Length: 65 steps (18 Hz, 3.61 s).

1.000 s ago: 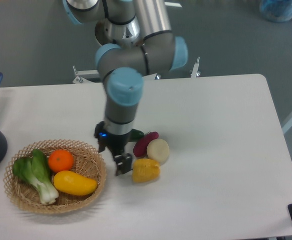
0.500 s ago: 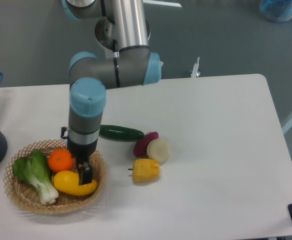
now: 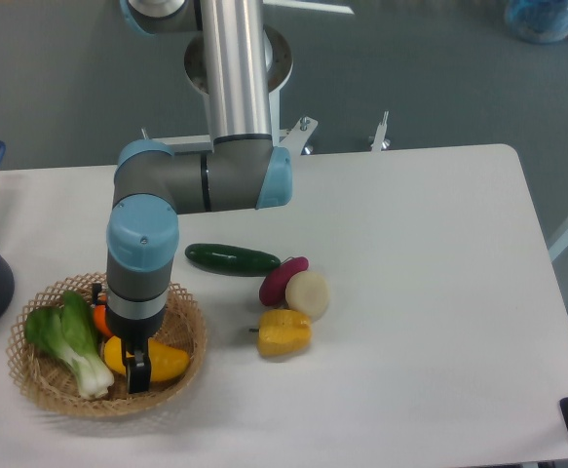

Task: Pick up the mango from the basket
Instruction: 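Lower the gripper onto the yellow mango in the basket, then close the gripper around the yellow mango, then lift the mango out of the basket and carry it toward the table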

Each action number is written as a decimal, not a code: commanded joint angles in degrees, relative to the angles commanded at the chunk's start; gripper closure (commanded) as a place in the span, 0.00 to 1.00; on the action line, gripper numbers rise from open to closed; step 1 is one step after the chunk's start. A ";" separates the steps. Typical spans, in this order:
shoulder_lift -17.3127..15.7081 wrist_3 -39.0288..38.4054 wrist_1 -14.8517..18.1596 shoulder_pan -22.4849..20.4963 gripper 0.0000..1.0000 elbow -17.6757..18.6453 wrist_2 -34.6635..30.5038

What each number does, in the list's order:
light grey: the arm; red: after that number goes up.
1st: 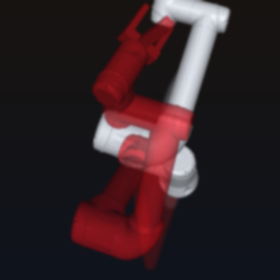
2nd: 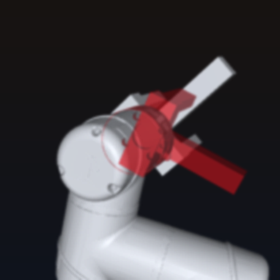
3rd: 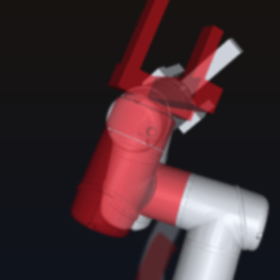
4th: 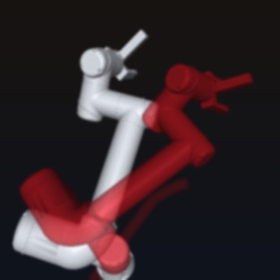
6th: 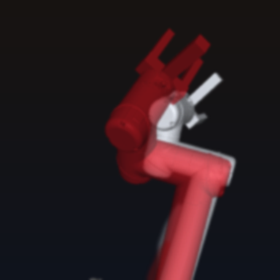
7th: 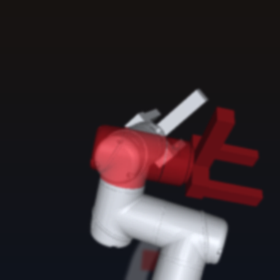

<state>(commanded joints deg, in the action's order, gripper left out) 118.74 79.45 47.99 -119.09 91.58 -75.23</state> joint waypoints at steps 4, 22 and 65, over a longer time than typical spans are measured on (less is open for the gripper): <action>0.00 1.40 0.00 0.35 0.00 1.41 -4.47; 2.72 3.87 -0.26 1.14 0.05 1.68 -8.26; -7.21 -16.70 0.62 -31.46 0.59 3.17 -11.85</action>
<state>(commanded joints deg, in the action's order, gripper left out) 111.53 62.75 48.60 -150.55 94.75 -87.08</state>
